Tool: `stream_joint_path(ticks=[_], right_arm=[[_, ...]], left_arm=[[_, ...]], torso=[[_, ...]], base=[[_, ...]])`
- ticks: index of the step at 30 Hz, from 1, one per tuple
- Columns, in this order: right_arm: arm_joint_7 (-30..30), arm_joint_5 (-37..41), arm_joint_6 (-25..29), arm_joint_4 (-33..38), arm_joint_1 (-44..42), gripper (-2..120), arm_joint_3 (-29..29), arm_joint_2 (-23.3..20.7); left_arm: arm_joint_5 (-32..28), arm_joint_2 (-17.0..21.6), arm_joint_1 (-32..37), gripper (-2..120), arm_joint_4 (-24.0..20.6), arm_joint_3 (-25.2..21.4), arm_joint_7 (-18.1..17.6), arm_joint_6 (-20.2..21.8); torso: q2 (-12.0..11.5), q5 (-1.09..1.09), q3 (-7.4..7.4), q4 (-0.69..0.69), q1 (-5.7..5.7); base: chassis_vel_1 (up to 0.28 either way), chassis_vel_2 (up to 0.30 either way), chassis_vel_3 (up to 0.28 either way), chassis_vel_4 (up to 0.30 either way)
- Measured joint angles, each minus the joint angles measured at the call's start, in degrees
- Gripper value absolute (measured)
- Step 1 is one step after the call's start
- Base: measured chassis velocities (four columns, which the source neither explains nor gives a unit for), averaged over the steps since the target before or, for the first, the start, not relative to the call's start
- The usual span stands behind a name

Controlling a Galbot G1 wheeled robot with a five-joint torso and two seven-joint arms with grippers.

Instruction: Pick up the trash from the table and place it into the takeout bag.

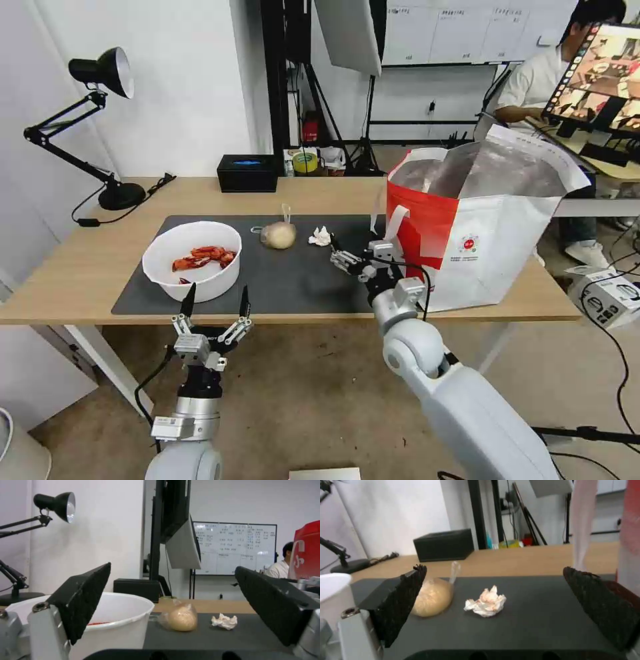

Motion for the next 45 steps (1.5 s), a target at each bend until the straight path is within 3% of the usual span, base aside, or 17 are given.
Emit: stream_joint_path(ticks=[23,45], right_arm=[[6.4,9.5,-7.0,-15.1,15.5,100,-5.6,6.2],[4.6,10.9,-9.0,-27.9,20.8,100,-6.5,10.7]], left_arm=[[-0.4,0.2,0.0,100,0.4,-0.4,0.0,-0.7],[-0.7,0.0,-0.4,100,1.3,-1.3,0.0,-1.0]], torso=[[0.0,0.0,0.0,0.0,0.0],[0.0,0.0,0.0,0.0,0.0]], base=[[0.0,0.0,0.0,0.0],[0.0,0.0,0.0,0.0]])
